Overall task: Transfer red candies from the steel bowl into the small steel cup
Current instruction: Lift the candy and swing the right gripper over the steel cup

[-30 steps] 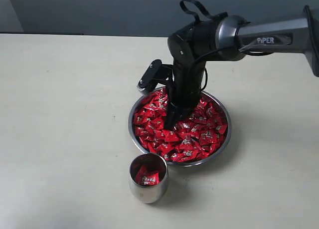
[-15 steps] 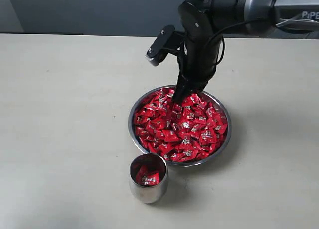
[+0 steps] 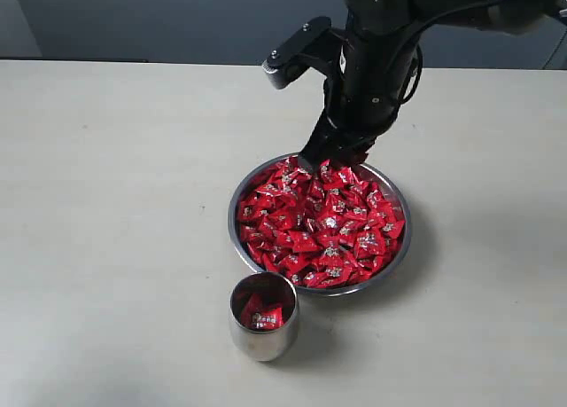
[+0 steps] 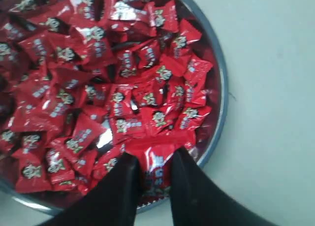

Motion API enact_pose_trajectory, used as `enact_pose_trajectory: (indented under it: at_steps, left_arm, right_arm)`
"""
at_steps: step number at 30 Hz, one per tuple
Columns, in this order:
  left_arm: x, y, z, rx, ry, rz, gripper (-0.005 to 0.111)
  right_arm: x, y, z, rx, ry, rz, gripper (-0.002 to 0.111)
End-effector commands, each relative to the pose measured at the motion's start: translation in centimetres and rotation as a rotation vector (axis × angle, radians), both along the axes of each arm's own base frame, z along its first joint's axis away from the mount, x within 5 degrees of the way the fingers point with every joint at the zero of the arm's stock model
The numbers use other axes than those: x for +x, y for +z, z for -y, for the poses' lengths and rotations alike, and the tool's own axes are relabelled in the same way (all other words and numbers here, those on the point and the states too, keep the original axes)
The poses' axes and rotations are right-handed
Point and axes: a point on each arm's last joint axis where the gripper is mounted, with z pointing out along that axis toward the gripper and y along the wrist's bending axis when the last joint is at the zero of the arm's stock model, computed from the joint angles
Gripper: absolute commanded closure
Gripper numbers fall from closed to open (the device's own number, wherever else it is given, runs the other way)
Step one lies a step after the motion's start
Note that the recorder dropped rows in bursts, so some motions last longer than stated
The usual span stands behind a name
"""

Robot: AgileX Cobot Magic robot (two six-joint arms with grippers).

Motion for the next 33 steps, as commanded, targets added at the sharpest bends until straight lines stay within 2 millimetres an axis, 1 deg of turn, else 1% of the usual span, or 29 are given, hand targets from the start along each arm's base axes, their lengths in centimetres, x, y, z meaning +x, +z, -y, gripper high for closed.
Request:
enact_pose_trajectory:
  at_steps: [1,6,8,10,12,19,22,24,30,33]
  left_arm:
    - [0.0,-0.1,0.0,-0.001,0.001,0.003,0.106]
    - [0.0,-0.1,0.0,-0.001,0.001,0.003,0.106]
    - [0.0,-0.1,0.0,-0.001,0.001,0.003,0.106]
    - [0.0,-0.1,0.0,-0.001,0.001,0.003,0.106]
    - [0.0,-0.1,0.0,-0.001,0.001,0.003,0.106]
    - [0.0,-0.1,0.0,-0.001,0.001,0.003,0.106]
    - [0.0,-0.1,0.0,-0.001,0.001,0.003,0.106]
    - [0.0,-0.1,0.0,-0.001,0.001,0.003,0.106]
    - [0.0,-0.1,0.0,-0.001,0.001,0.003,0.106]
    - [0.0,-0.1,0.0,-0.001,0.001,0.003,0.106]
  right_arm:
    - [-1.0,-0.1,-0.1,0.047,0.023,-0.088,0.109]
    - [-2.9,-1.8,-0.1,0.118,0.063,-0.228,0.109]
    - [-3.6,-2.4,0.1,0.140,0.056,-0.249,0.109]
    - [-4.0,-2.5,0.5,0.142,0.053,-0.258,0.109]
    - [-4.4,-2.1,0.7,0.157,0.048,-0.263,0.109]
    - [-6.1,1.3,0.5,0.321,0.073,-0.290,0.109]
    - [-6.8,2.2,0.4,0.366,0.075,-0.320,0.109]
    - [-7.6,2.4,0.0,0.366,0.112,-0.334,0.109]
    - [-10.9,2.1,-2.6,0.328,0.250,-0.341,0.109]
    - [-11.3,1.7,-3.1,0.319,0.272,-0.327,0.109]
